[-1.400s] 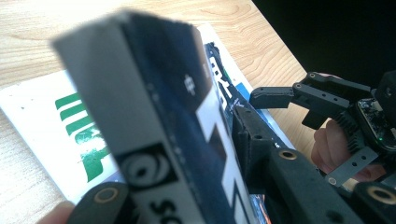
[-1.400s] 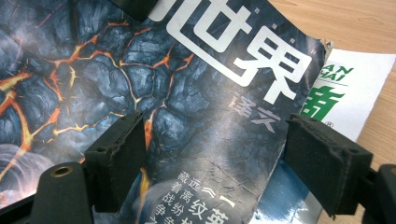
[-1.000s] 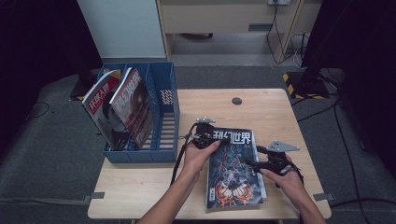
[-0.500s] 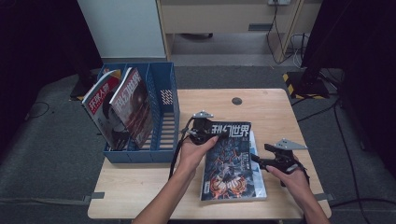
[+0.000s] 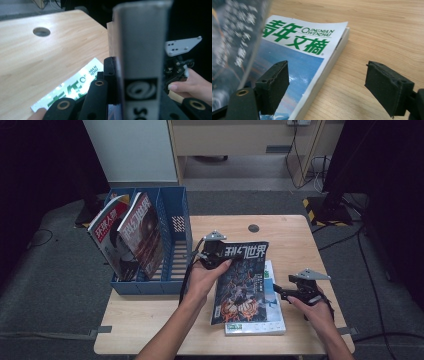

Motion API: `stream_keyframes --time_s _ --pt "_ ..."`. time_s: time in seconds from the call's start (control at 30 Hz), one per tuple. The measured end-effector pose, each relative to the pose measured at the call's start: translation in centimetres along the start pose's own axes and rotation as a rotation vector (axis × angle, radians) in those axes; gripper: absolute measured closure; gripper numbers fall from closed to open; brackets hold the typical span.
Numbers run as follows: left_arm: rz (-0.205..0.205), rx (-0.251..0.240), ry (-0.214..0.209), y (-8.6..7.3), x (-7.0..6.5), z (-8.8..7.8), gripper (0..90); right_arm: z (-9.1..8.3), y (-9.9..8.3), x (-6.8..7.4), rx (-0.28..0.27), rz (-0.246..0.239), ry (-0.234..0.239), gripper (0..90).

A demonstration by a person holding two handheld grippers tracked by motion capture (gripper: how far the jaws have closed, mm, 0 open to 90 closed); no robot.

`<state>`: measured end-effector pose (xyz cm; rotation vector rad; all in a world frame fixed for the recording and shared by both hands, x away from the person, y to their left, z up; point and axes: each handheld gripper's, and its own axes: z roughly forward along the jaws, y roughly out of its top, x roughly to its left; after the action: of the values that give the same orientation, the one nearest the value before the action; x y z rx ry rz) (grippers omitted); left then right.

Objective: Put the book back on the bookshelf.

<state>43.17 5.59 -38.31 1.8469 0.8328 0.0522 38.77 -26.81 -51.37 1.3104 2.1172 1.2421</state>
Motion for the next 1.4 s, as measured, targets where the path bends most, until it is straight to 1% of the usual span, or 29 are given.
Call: stream_keyframes --time_s 0.07,0.17,0.2,0.27,0.4,0.47,0.63,0.73,0.9,1.07,1.23,1.27,1.4 --pt "0.011 -0.017 0.004 0.4 -0.1 -0.4 82.2 0.0 -0.1 -0.1 -0.001 -0.001 -0.011 20.1" --pt "0.023 -0.043 -0.003 0.9 -0.1 -1.0 82.1 0.0 -0.2 -0.3 0.011 0.004 -0.024 20.4" --pt "0.012 -0.056 -0.017 1.0 0.0 -1.2 82.2 0.1 -0.2 -0.4 0.011 0.003 -0.026 20.4" --pt "0.001 -0.075 -0.024 1.3 0.2 -1.6 82.2 0.0 -0.3 -0.4 0.017 0.007 -0.033 20.5" --pt "0.013 -0.098 -0.020 1.7 0.2 -2.1 82.1 0.1 -0.4 -0.5 0.022 0.013 -0.044 20.7" --pt "0.015 -0.112 -0.019 2.0 0.1 -2.4 82.1 0.1 -0.4 -0.6 0.029 0.008 -0.051 20.7" --pt "0.010 -0.159 -0.030 2.7 -0.1 -3.2 82.1 0.1 -0.5 -0.8 0.034 0.013 -0.067 20.9" --pt "0.019 -0.178 -0.021 3.1 -0.2 -3.7 82.1 0.1 -0.6 -0.9 0.038 0.016 -0.074 20.9" --pt "0.006 -0.215 -0.019 3.6 -0.1 -4.6 82.1 0.2 -0.7 -1.2 0.058 0.016 -0.091 20.9" --pt "0.002 -0.238 -0.005 3.9 0.1 -5.6 82.1 0.3 -1.0 -1.3 0.073 0.019 -0.108 20.6" --pt "-0.002 -0.250 0.003 4.0 0.3 -6.3 82.1 0.4 -1.2 -1.5 0.086 0.026 -0.129 20.3" --pt "-0.003 -0.253 0.006 4.1 0.4 -6.5 82.1 0.4 -1.2 -1.6 0.085 0.019 -0.133 20.4" --pt "0.000 -0.263 0.014 4.3 0.4 -7.1 82.1 0.4 -1.4 -1.9 0.095 0.018 -0.148 20.5"
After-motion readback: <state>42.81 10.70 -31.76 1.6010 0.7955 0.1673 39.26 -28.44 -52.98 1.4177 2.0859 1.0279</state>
